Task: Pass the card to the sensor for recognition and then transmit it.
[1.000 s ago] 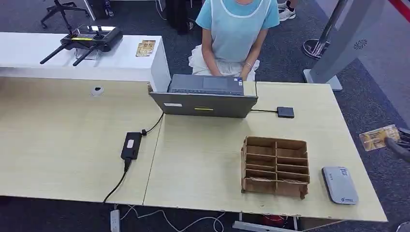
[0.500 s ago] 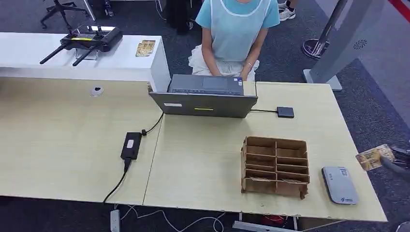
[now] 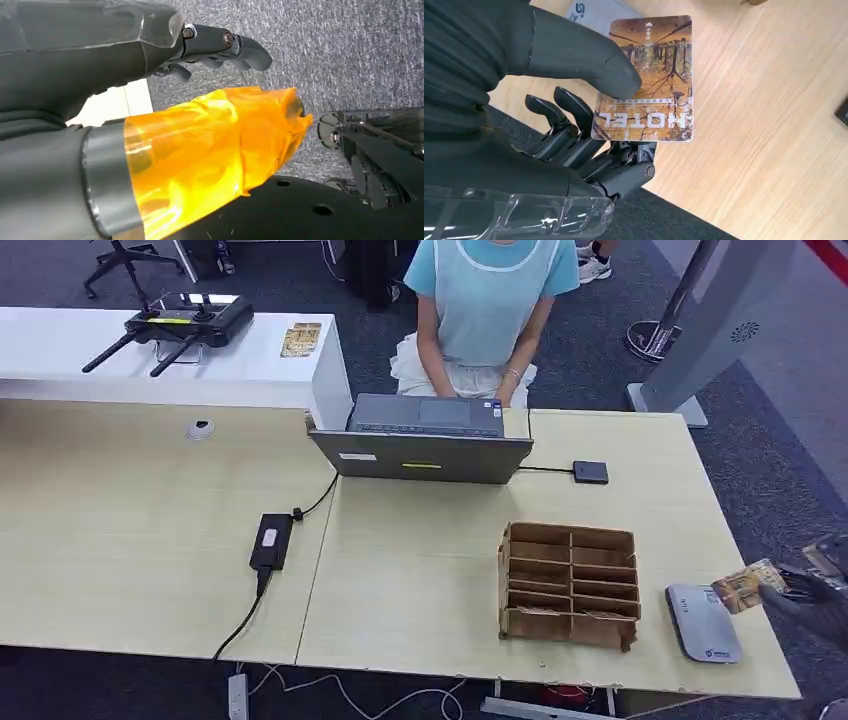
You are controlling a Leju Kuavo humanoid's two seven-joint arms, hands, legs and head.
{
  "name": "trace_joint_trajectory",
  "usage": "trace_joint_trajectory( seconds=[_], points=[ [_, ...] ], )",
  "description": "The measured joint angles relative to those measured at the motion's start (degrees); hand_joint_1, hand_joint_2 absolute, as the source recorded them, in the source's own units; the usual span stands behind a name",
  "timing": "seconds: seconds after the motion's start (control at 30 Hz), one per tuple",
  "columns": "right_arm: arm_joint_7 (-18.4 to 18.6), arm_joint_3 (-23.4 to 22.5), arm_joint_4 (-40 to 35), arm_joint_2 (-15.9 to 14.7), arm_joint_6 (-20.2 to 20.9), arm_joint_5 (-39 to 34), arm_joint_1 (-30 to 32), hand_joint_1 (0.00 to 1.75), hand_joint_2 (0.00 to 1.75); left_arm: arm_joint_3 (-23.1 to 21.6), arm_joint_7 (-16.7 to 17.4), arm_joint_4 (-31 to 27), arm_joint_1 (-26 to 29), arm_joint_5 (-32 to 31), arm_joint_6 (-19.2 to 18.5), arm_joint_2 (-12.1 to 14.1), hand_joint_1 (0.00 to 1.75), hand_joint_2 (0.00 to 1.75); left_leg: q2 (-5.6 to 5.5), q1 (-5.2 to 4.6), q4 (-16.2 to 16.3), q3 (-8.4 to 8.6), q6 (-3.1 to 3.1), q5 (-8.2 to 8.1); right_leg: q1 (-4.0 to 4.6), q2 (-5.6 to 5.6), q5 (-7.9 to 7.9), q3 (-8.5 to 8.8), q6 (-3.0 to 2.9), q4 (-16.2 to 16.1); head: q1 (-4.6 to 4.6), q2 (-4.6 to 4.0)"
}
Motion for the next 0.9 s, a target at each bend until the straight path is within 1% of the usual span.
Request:
trace_joint_trajectory(
  seconds=[0.5, 0.9],
  points=[
    [0.3, 0.9, 0.3, 0.2, -0.2, 0.3, 3.0, 1.75, 1.75, 0.0, 0.0, -0.5, 0.0, -0.3, 0.1, 0.3, 0.00, 0.00, 0.00, 0.00, 0.0, 0.00, 0.00, 0.00, 0.00, -0.01, 0.00, 0.00, 0.00, 0.0, 0.00, 0.00],
    [0.8, 2.1, 0.4, 0.6, -0.7, 1.1, 3.5, 1.75, 1.75, 0.0, 0.0, -0.5, 0.0, -0.9, 0.1, 0.5, 0.00, 0.00, 0.02, 0.00, 0.0, 0.00, 0.00, 0.00, -0.01, 0.01, 0.00, 0.00, 0.00, 0.0, 0.00, -0.02]
  ],
)
